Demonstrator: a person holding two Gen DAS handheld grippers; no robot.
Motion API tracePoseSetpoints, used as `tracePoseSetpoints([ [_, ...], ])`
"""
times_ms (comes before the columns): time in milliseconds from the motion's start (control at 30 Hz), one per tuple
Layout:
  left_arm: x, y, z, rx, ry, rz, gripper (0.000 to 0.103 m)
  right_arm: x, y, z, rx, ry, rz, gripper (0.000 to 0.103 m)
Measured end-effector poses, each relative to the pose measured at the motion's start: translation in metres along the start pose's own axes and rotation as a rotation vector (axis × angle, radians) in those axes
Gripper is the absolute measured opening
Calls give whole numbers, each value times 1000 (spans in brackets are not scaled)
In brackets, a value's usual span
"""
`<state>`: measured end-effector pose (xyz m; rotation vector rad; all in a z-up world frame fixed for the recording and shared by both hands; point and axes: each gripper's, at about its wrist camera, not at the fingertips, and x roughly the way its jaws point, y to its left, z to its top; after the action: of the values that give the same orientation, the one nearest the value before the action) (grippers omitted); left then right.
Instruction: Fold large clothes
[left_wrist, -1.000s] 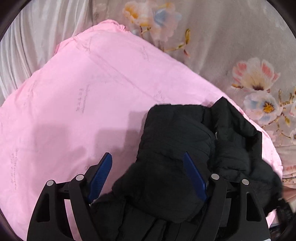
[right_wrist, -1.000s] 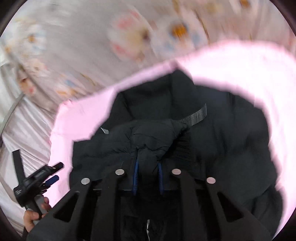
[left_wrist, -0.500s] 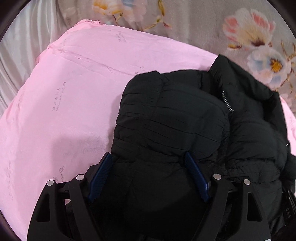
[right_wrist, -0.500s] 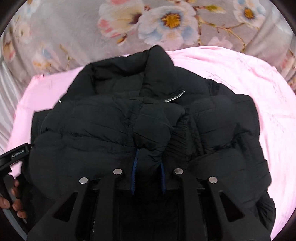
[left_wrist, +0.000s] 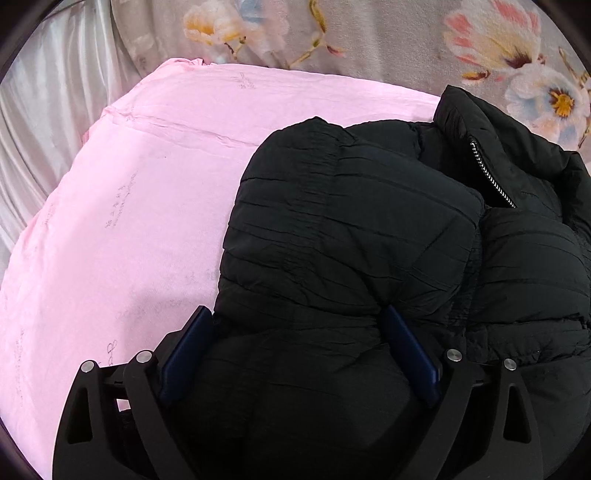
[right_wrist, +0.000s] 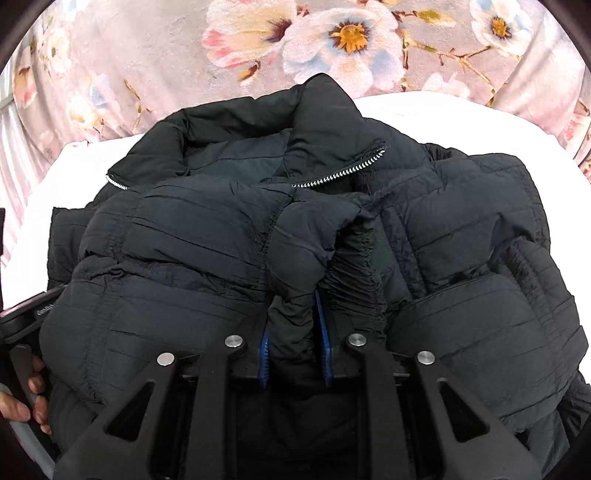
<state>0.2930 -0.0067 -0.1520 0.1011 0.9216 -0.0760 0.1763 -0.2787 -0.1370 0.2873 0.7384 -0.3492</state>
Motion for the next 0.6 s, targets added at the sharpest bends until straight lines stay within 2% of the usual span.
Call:
tracePoseSetpoints([
  [67,-7,5,5,-10,31,-16,93,-5,-5,3,16,19,29,20],
  [133,-23,14,11,-27,52,-27,88,-25,-11,12,31,52,27,25],
  [233,-72,30,24,-66,-22,-49,87,-79,-20,22,63,-59,-12,30],
  [267,-80,32,28,-77,-37,-59,87,-101,-21,28,74,-120,-13,30],
  [333,-95,32,40,-109,-61,-103,87,-121,-15,45,85,-182,23,30],
  [433,-90,12,51,-99,-47,-151,87,-110,5,64,47,-175,76,30],
  [500,-77,-4,47,-61,-35,-137,87,-85,21,71,21,-147,104,30],
  [600,-51,-24,28,-19,18,-123,87,-42,40,61,-33,-74,86,30],
])
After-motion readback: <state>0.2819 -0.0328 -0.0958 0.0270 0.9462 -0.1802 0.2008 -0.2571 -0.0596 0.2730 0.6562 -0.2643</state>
